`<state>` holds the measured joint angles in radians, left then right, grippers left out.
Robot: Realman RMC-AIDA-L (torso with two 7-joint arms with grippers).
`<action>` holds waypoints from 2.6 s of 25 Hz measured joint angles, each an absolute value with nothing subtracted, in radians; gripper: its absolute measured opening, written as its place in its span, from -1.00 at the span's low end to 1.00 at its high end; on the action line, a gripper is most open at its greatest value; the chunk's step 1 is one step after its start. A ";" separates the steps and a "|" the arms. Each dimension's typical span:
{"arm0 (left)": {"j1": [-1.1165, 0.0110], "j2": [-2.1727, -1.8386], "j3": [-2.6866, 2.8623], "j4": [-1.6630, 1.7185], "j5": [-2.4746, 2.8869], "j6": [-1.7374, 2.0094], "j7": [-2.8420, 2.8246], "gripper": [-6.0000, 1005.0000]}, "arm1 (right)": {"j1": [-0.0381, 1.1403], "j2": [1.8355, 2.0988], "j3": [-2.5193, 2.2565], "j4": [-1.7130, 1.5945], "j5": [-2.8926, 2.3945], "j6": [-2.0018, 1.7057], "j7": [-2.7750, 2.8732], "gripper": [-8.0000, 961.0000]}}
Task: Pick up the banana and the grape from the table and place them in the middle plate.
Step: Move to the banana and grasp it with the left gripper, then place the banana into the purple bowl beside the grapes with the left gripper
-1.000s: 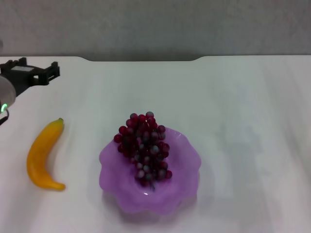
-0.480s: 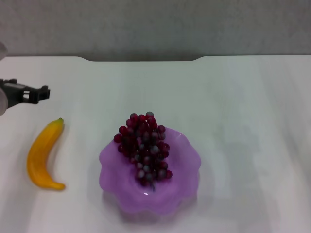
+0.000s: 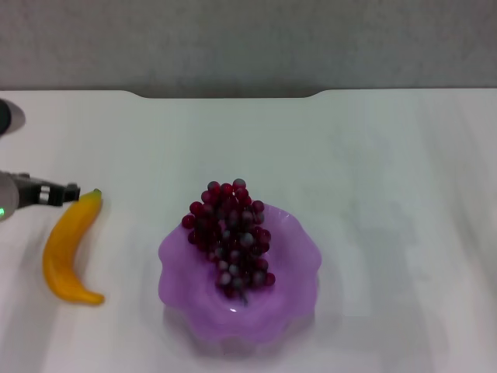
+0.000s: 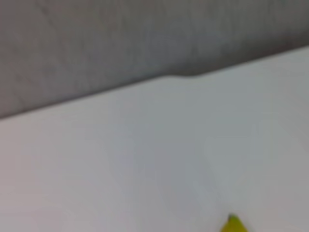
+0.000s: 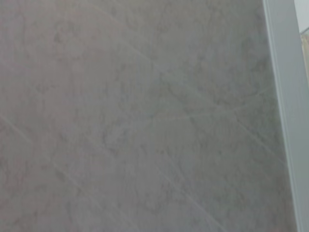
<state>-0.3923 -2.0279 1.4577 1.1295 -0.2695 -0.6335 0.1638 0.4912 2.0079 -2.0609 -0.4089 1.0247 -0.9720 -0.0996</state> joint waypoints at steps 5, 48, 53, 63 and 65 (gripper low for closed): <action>-0.408 -2.026 1.461 1.067 -0.270 -0.640 0.170 0.65 | 0.488 2.008 -2.062 -0.413 1.025 -0.972 -0.100 0.60; -0.565 -2.024 1.454 0.755 -0.274 -0.635 0.200 -0.05 | 0.487 2.009 -2.062 -0.414 1.028 -0.977 -0.094 0.60; -0.563 -2.027 1.448 0.754 -0.270 -0.629 0.192 -0.08 | 0.487 2.010 -2.062 -0.413 1.028 -0.977 -0.094 0.60; -0.434 -2.031 1.450 1.018 -0.275 -0.615 0.134 -0.08 | 0.483 2.010 -2.062 -0.413 1.025 -0.979 -0.092 0.60; -0.428 -2.031 1.451 1.039 -0.276 -0.614 0.133 -0.08 | 0.483 2.010 -2.062 -0.413 1.025 -0.979 -0.092 0.60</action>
<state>-0.4275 -2.0312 1.4508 1.0390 -0.2763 -0.6140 0.1332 0.4826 2.0095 -2.0616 -0.4127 1.0250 -0.9788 -0.0920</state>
